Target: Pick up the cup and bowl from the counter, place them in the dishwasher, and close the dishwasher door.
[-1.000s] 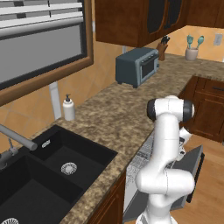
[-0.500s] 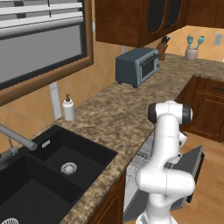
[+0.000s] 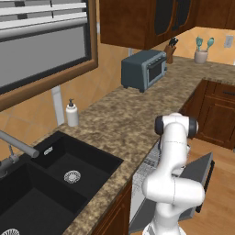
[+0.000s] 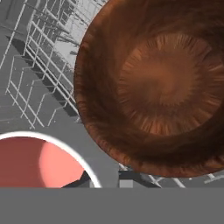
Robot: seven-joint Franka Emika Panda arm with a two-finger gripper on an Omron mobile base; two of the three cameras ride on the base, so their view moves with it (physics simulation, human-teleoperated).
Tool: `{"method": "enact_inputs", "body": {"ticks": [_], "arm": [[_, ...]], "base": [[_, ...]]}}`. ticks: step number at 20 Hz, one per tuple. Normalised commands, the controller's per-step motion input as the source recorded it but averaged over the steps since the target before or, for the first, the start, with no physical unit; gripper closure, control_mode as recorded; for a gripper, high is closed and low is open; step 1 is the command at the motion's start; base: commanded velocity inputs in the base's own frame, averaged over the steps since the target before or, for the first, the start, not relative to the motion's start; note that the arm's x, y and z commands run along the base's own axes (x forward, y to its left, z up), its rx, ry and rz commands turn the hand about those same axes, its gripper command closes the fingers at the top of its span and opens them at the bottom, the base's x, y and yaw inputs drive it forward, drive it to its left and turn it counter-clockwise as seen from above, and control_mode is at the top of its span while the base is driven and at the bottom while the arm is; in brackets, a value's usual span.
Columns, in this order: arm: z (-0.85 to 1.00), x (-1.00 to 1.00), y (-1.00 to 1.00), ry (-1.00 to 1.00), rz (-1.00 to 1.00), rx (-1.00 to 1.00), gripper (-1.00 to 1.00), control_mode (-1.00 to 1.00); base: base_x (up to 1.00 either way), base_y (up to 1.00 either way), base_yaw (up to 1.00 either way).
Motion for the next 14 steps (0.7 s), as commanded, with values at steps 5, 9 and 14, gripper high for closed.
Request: {"method": "enact_inputs", "body": {"ticks": [5, 9, 14], "arm": [[-0.65, 0.19, 0.00, 0.02, 0.09, 0.00, 1.00, -1.00], [-0.46, 0.01, 0.00, 0.01, 0.08, 0.00, -1.00, -1.00], [0.26, -0.34, 0.00, -0.08, 0.01, 0.00, -1.00, -1.00]], "base": [[0.00, 0.00, 0.00], [0.00, 0.00, 0.00], [0.00, 0.00, 0.00]]}}
